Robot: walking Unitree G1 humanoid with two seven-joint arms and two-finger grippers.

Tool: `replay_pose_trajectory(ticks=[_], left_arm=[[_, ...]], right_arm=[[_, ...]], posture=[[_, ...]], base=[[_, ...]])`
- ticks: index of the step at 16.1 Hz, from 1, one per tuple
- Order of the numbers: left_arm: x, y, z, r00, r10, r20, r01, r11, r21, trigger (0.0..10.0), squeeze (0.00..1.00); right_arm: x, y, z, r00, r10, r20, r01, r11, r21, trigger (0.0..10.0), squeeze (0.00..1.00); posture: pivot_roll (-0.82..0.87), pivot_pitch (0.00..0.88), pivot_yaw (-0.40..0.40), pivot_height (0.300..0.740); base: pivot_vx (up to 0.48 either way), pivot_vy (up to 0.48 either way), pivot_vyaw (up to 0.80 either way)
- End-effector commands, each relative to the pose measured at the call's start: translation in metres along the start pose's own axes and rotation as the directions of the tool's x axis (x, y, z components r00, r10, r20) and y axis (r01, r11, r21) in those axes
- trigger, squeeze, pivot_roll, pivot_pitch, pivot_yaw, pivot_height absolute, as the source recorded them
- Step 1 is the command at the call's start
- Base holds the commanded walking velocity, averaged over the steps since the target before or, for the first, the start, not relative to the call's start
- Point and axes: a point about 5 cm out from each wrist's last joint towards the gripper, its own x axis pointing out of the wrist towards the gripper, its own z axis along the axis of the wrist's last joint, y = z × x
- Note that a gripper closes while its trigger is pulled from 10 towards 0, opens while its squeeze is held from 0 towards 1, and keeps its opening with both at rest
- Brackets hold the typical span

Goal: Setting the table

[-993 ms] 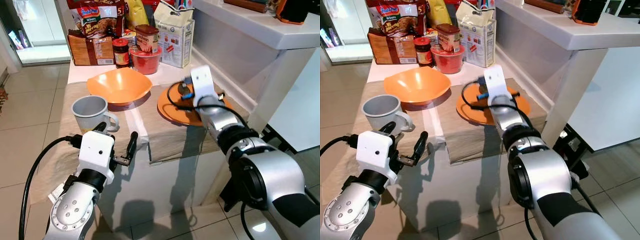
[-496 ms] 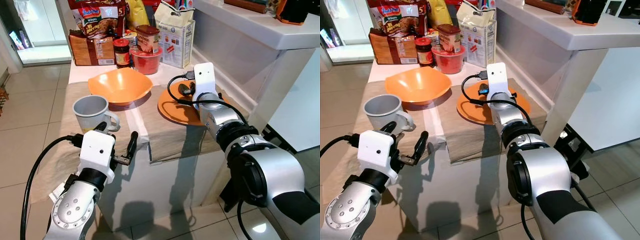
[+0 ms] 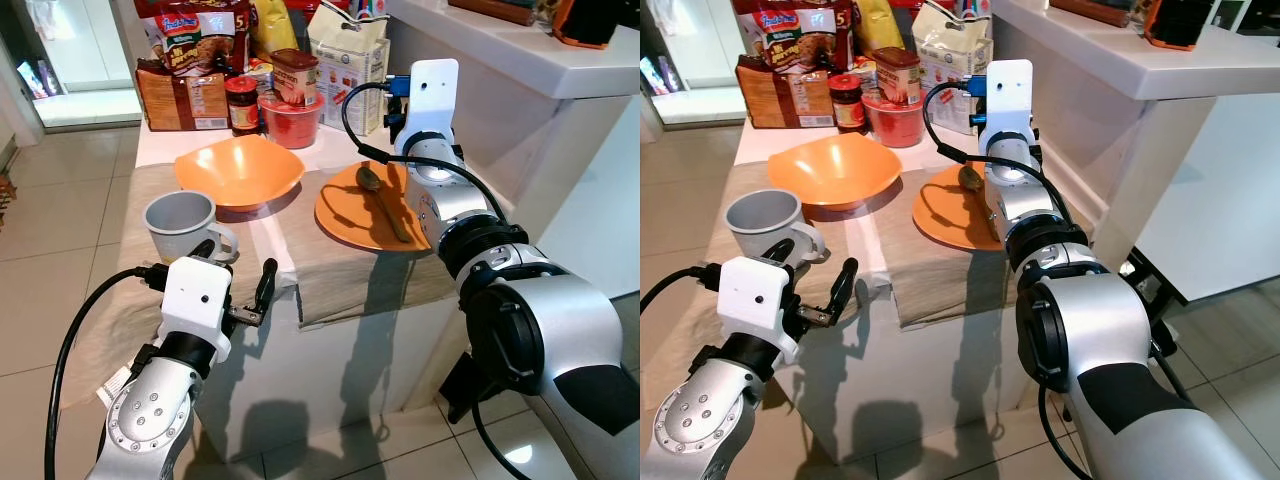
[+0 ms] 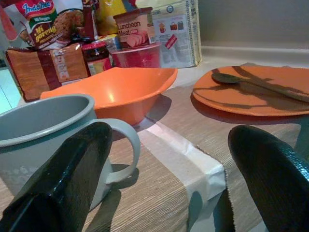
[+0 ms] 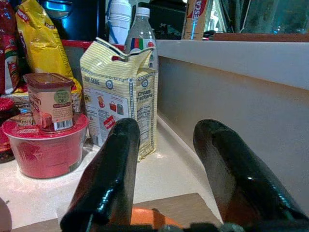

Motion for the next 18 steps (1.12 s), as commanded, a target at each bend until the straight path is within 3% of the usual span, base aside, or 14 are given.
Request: replay_pose_trajectory(ticks=[1, 3, 4, 8, 13, 18], left_arm=[[0.001, -0.001, 0.0, 1.0, -0.001, 0.007, 0.001, 1.0, 0.003, 10.0, 0.0], [0.001, -0.001, 0.0, 1.0, 0.001, 0.007, -0.001, 1.0, 0.004, 10.0, 0.0], [0.001, 0.0, 0.0, 1.0, 0.001, 0.007, -0.001, 1.0, 0.005, 10.0, 0.0], [0.001, 0.0, 0.0, 1.0, 0.001, 0.008, -0.001, 1.0, 0.007, 10.0, 0.0], [0.001, 0.0, -0.001, 1.0, 0.004, 0.009, -0.004, 1.0, 0.009, 10.0, 0.0], [0.001, -0.001, -0.001, 1.0, 0.004, 0.012, -0.004, 1.0, 0.009, 10.0, 0.0]], right_arm=[[0.0, -0.003, -0.001, 1.0, -0.015, -0.018, 0.015, 1.0, 0.028, 10.0, 1.0], [-0.001, -0.003, -0.011, 0.996, -0.031, -0.081, 0.033, 0.999, 0.021, 10.0, 1.0], [-0.002, -0.002, -0.016, 0.991, -0.022, -0.128, 0.03, 0.998, 0.062, 10.0, 0.0], [-0.01, -0.001, -0.044, 0.95, -0.006, -0.312, 0.037, 0.995, 0.092, 10.0, 0.0], [-0.021, 0.004, -0.071, 0.891, 0.047, -0.451, -0.018, 0.997, 0.069, 10.0, 0.0], [-0.032, 0.007, -0.091, 0.847, 0.087, -0.525, -0.051, 0.995, 0.084, 10.0, 0.0]], posture=[[0.16, 0.022, -0.023, 0.74], [0.16, 0.02, -0.023, 0.74], [0.16, 0.018, -0.023, 0.74], [0.16, 0.013, -0.024, 0.74], [0.17, 0.008, -0.027, 0.74], [0.17, 0.008, -0.027, 0.74]], base=[[0.0, 0.0, 0.0], [0.0, 0.0, 0.0], [0.0, 0.0, 0.0], [0.0, 0.0, 0.0], [0.0, 0.0, 0.0], [0.0, 0.0, 0.0]])
